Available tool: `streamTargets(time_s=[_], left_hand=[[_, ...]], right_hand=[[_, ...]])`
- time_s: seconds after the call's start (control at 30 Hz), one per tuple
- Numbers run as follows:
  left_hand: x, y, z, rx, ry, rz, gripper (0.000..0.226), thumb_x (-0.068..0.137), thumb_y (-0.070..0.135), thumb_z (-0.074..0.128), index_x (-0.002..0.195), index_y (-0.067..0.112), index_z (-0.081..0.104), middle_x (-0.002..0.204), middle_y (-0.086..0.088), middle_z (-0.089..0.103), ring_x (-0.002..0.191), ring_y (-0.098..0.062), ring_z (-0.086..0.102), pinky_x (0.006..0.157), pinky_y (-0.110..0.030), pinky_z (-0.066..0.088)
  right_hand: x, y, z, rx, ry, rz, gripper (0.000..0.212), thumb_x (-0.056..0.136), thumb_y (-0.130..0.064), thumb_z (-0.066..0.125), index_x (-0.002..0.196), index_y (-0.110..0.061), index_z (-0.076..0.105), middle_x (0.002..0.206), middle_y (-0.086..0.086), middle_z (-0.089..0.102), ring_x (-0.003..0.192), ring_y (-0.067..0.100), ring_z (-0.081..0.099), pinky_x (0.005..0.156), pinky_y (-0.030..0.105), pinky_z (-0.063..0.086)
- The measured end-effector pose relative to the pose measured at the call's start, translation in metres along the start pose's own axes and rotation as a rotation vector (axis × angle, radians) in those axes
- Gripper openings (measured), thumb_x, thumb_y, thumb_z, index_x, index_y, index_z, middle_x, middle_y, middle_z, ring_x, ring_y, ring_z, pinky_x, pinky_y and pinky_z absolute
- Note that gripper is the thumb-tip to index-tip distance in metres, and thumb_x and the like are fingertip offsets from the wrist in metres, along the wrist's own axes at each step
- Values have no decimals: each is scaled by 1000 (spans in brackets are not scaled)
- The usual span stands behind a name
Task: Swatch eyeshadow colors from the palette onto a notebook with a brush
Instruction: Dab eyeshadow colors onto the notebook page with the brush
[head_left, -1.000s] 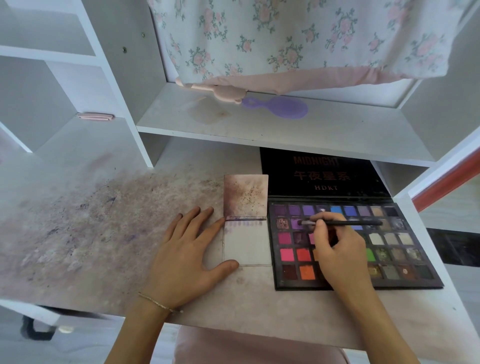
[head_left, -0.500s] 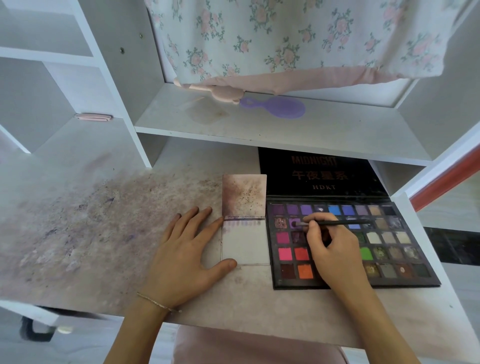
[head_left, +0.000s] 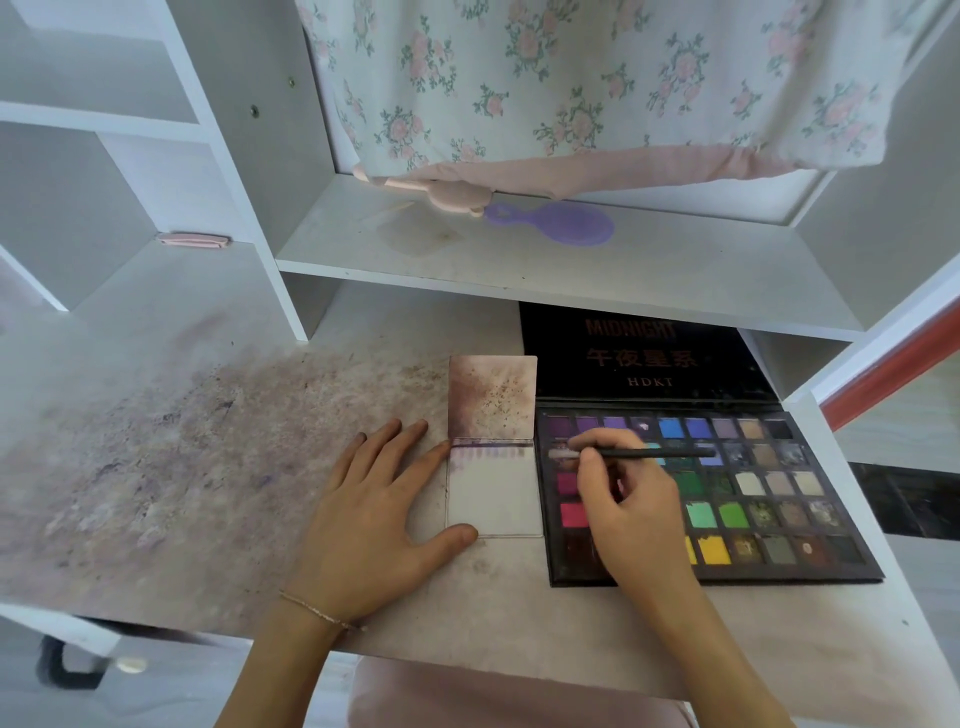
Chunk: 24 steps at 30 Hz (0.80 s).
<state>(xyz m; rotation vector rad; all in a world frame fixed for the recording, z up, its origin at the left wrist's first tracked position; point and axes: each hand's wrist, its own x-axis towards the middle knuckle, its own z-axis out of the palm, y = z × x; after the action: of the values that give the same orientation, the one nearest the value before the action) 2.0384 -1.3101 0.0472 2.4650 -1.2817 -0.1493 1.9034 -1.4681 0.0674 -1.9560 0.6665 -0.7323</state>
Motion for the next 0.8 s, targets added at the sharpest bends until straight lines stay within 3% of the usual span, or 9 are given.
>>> streamTargets(time_s=[0.1, 0.23, 0.5, 0.63, 0.8], left_hand=[[0, 1, 0, 6, -4, -5, 86, 65, 82, 19, 140, 39, 20, 151, 12, 16, 133, 1, -7, 110, -25, -12], [1, 2, -1, 18, -9, -15, 85, 64, 82, 18, 139, 42, 15, 152, 13, 13, 132, 2, -10, 109, -24, -14], [1, 0, 0, 56, -25, -17, 80, 63, 83, 12, 134, 48, -1, 152, 16, 5, 130, 5, -18, 104, -19, -24], [1, 0, 1, 44, -16, -17, 83, 64, 83, 15, 138, 45, 7, 152, 15, 8, 132, 4, -16, 105, -20, -22], [1, -1, 1, 37, -9, -12, 78, 66, 82, 17, 134, 46, 4, 152, 15, 9, 132, 4, -15, 106, -20, -21]], right_hand=[[-2, -7, 17, 42, -61, -8, 28, 88, -6, 52, 82, -34, 51, 72, -8, 63, 70, 7, 61, 57, 11, 47], [0, -10, 32, 43, -88, -4, 25, 87, -10, 54, 80, -35, 52, 76, -7, 65, 74, 10, 61, 62, 19, 49], [3, -8, 39, -37, -159, 2, 25, 86, -13, 56, 78, -36, 49, 76, -7, 63, 72, 3, 53, 60, 13, 42], [4, -10, 40, -65, -172, -43, 32, 85, -10, 57, 77, -39, 47, 74, -10, 62, 75, 2, 53, 62, 9, 39], [3, -9, 41, -77, -183, -33, 25, 84, -9, 57, 79, -32, 51, 71, -16, 56, 75, -3, 51, 63, 7, 38]])
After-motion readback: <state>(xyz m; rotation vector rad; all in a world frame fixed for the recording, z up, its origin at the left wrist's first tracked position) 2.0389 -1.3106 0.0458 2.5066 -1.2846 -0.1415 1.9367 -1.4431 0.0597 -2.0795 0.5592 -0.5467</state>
